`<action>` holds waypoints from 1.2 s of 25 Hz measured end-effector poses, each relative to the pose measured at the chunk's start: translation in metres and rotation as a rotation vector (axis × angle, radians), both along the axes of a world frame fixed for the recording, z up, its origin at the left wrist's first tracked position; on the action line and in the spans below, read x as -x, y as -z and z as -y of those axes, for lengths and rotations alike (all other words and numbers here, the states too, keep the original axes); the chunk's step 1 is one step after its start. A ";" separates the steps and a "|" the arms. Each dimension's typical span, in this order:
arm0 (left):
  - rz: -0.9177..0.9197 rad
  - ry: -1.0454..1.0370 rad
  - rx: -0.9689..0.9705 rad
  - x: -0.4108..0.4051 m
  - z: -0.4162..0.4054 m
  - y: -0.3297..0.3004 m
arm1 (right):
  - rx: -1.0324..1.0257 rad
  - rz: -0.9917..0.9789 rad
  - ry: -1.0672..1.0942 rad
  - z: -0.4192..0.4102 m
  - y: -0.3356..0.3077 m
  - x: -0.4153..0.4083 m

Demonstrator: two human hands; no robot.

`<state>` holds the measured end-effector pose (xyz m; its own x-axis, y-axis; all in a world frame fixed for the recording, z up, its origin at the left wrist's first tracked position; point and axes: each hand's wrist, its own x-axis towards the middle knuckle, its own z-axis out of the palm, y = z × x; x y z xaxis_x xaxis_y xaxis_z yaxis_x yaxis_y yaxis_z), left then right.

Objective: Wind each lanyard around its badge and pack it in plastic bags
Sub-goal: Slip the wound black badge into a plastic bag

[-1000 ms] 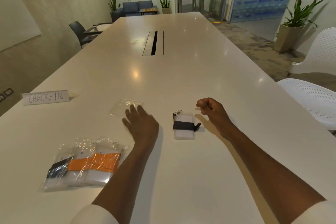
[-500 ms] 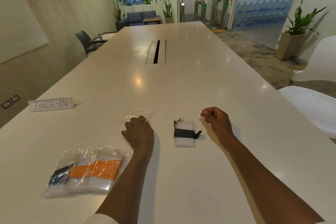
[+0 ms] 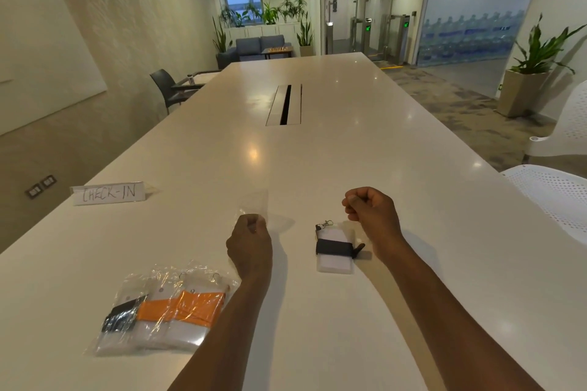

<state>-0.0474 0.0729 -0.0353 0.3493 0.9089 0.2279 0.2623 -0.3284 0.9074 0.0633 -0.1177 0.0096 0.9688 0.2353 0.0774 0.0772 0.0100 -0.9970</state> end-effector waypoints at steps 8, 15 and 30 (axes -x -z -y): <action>0.092 0.136 -0.093 0.030 0.024 -0.026 | 0.113 -0.047 -0.283 -0.052 -0.011 0.056; 0.049 0.321 -0.161 0.048 0.021 -0.049 | 0.184 0.048 -0.170 -0.071 -0.022 0.082; 0.138 0.492 -0.222 0.069 -0.013 -0.071 | 0.262 0.092 0.088 -0.080 -0.044 0.111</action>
